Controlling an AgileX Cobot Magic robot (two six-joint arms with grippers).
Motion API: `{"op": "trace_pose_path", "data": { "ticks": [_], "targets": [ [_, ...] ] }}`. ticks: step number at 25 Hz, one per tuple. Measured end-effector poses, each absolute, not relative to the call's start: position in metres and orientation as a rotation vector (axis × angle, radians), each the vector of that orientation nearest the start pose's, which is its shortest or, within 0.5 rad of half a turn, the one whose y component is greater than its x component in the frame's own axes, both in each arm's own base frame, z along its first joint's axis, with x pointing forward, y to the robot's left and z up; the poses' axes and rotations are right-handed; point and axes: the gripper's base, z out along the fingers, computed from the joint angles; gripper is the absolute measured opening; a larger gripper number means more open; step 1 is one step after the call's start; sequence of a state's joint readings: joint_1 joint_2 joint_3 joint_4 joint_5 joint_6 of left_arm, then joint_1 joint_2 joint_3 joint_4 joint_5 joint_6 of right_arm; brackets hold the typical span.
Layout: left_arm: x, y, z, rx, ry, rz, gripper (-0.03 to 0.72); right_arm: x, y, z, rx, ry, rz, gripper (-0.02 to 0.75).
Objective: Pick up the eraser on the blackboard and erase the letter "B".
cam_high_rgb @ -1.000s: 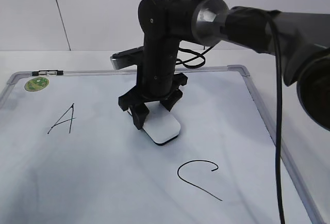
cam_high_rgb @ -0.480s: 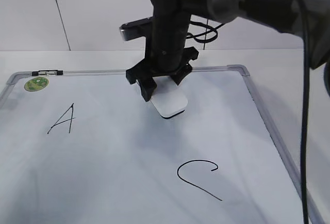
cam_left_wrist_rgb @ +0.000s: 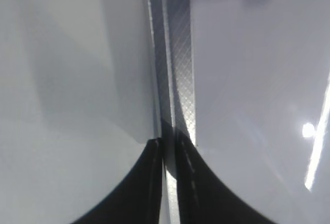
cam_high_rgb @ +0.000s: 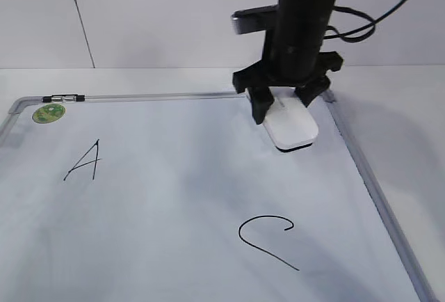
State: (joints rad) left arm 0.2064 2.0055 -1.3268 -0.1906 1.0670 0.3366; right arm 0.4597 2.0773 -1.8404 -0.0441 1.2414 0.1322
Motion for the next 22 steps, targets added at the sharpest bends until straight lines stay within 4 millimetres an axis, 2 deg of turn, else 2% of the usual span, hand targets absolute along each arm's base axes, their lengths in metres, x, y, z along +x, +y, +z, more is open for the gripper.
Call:
{"op": "trace_pose_path", "data": {
  "ticks": [4,10,22],
  "targets": [
    [0.362,0.060,0.152,0.048,3.169,-0.286,0.045,0.395,0.164,0.255,-0.310,2.942,0.055,0.520],
    [0.363,0.060,0.152,0.044,3.167,-0.293,0.045,0.397,0.155,0.254,-0.263,2.955,0.057,0.520],
    [0.363,0.060,0.152,0.042,3.166,-0.296,0.045,0.374,0.137,0.217,-0.282,3.087,-0.059,0.520]
  ]
}}
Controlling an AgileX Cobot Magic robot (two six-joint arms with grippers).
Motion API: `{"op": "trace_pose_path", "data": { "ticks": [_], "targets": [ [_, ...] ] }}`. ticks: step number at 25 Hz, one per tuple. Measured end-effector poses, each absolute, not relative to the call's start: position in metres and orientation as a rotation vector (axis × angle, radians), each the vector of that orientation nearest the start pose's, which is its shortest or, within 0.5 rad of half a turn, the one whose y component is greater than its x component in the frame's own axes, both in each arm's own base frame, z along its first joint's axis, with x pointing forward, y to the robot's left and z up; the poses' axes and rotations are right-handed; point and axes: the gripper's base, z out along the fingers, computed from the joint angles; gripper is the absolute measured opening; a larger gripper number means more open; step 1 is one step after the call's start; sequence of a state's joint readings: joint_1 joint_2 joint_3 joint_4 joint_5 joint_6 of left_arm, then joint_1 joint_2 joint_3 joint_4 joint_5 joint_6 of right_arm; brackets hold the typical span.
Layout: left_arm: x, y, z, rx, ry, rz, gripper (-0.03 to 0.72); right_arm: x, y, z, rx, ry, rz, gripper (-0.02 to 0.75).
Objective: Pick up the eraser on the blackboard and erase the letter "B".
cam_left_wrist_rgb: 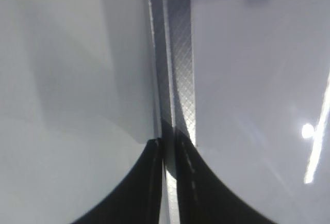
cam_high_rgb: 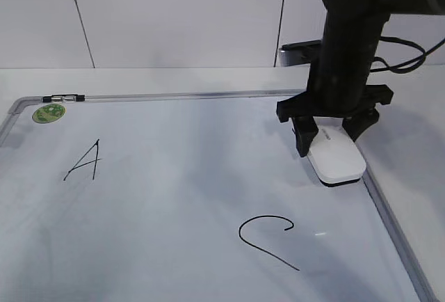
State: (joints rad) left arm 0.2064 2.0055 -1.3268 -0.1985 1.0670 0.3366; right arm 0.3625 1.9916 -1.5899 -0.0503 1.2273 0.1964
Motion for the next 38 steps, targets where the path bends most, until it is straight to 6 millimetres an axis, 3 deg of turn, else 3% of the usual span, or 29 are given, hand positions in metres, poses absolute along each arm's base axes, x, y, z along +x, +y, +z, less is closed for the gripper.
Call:
{"op": "trace_pose_path", "data": {
  "ticks": [10,18,38],
  "targets": [
    [0.363,0.060,0.152,0.042,3.166,-0.296,0.045,0.386,0.098,0.216,-0.197,3.102,-0.038,0.520],
    [0.363,0.057,0.152,0.047,3.165,-0.302,0.045,0.387,0.104,0.202,-0.254,3.143,0.039,0.520],
    [0.363,0.059,0.152,0.028,3.161,-0.316,0.045,0.397,0.091,0.197,-0.195,3.104,0.054,0.520]
  ]
}}
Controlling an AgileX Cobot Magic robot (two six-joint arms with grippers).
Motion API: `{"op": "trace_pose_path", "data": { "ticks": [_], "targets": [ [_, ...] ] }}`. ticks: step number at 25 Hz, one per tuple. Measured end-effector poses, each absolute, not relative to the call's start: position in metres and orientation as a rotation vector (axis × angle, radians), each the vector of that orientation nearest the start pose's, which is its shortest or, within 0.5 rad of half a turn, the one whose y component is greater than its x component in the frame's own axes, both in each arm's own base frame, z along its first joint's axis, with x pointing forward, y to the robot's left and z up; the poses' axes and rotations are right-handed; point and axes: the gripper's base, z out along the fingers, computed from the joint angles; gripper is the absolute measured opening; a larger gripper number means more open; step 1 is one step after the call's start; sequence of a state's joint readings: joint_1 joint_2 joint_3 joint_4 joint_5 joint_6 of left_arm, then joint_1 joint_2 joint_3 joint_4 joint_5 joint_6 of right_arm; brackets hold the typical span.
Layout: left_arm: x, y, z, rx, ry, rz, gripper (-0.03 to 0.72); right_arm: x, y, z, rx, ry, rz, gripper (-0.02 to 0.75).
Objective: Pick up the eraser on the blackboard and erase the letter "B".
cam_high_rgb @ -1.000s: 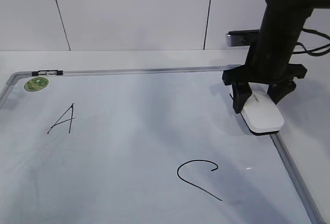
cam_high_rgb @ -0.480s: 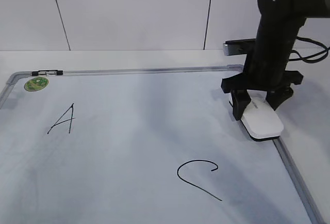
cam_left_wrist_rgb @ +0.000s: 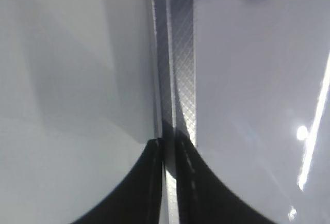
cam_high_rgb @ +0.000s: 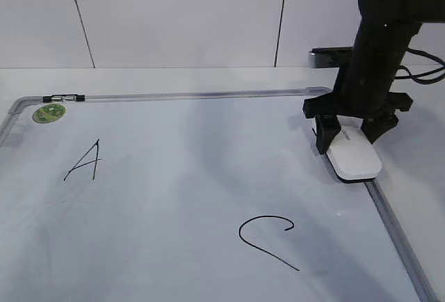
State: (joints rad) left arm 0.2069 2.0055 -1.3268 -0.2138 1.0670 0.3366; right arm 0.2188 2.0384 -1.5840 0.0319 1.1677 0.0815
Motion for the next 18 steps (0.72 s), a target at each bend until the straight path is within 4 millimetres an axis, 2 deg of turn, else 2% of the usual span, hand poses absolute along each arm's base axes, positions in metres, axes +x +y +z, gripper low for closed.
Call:
{"op": "trace_pose_path", "data": {
  "ticks": [8,18],
  "targets": [
    [0.363,0.059,0.152,0.027,3.160,-0.318,0.045,0.399,0.093,0.185,-0.178,3.133,0.083,0.520],
    [0.363,0.059,0.152,0.027,3.162,-0.319,0.045,0.399,0.093,0.183,-0.177,3.139,0.087,0.520]
  ]
}}
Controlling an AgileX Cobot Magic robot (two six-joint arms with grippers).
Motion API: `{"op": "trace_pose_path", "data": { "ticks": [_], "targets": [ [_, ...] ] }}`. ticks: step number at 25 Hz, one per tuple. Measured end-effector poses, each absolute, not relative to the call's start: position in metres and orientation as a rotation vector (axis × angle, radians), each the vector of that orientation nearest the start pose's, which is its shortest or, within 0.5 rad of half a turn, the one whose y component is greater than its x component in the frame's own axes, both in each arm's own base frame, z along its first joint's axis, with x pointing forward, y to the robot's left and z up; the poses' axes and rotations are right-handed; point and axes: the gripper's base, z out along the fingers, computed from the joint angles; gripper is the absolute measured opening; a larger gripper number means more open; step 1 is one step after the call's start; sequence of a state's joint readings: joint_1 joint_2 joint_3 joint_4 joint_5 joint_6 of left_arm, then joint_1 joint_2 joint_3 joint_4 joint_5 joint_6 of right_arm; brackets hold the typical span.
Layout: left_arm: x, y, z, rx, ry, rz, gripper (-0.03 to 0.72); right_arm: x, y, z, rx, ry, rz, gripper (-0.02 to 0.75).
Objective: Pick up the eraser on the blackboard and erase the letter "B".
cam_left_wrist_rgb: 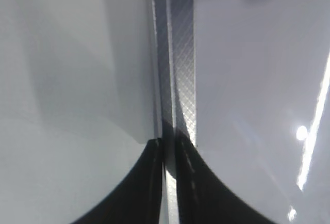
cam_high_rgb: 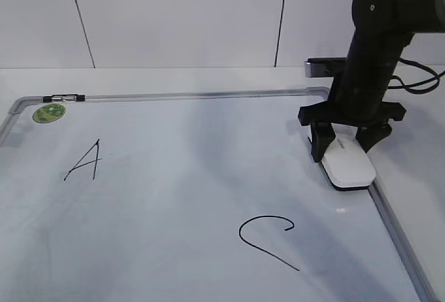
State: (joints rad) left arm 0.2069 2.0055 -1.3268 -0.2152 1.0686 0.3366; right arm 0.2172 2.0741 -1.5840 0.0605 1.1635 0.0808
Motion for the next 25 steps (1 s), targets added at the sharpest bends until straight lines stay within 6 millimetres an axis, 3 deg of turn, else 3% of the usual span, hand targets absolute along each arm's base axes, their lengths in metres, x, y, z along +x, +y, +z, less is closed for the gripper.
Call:
{"op": "trace_pose_path", "data": {
  "ticks": [4,25],
  "targets": [
    [0.3629,0.0587,0.1522,0.027,3.162,-0.319,0.045,0.3999,0.0934,0.1760,-0.177,3.156,0.084,0.520],
    [0.3629,0.0587,0.1522,0.027,3.162,-0.319,0.045,0.3994,0.0934,0.1784,-0.160,3.184,0.079,0.571]
  ]
}}
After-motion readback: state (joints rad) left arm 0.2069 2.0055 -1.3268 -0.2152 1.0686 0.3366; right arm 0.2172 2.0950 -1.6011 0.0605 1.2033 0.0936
